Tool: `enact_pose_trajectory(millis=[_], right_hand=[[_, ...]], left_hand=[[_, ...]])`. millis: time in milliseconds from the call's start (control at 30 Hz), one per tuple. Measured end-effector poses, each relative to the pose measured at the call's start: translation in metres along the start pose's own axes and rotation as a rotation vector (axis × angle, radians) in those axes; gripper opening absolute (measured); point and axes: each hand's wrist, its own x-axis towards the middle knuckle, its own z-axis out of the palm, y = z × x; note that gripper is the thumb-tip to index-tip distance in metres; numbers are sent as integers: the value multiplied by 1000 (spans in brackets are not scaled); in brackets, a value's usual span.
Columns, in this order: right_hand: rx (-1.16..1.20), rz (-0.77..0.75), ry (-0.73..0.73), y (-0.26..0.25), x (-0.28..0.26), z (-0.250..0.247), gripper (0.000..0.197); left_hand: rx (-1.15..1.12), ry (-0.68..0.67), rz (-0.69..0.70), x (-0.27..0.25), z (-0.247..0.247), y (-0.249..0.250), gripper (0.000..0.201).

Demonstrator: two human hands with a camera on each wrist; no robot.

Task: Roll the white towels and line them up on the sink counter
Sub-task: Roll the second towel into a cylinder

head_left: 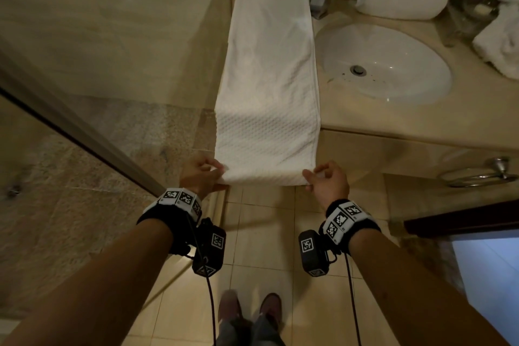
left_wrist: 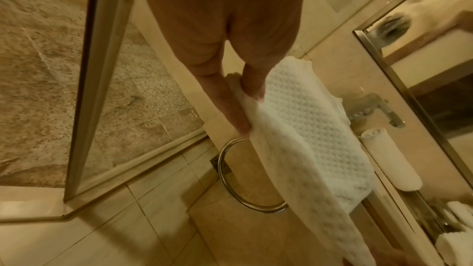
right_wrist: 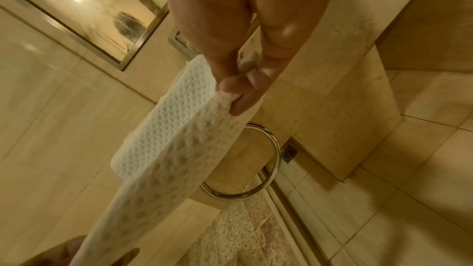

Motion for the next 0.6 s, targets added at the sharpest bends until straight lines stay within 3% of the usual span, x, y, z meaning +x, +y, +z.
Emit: enact_pose_trajectory(millis=[233, 333, 467, 533, 600], right_hand=[[-18, 114, -150, 1, 3, -8, 11], [-90, 102, -199, -2, 2, -11, 28], [-131, 76, -189, -4, 3, -13, 25], [-136, 93, -207, -6, 5, -11, 40], [-126, 137, -231, -8, 7, -12, 52]], left_hand=[[-37, -156, -100, -1, -12, 6, 9], [8, -211, -99, 0, -15, 7, 32], [-48, -162, -95, 1, -10, 7, 13], [-21, -111, -110, 5, -9, 8, 5], [13, -94, -132, 9, -10, 10, 10]])
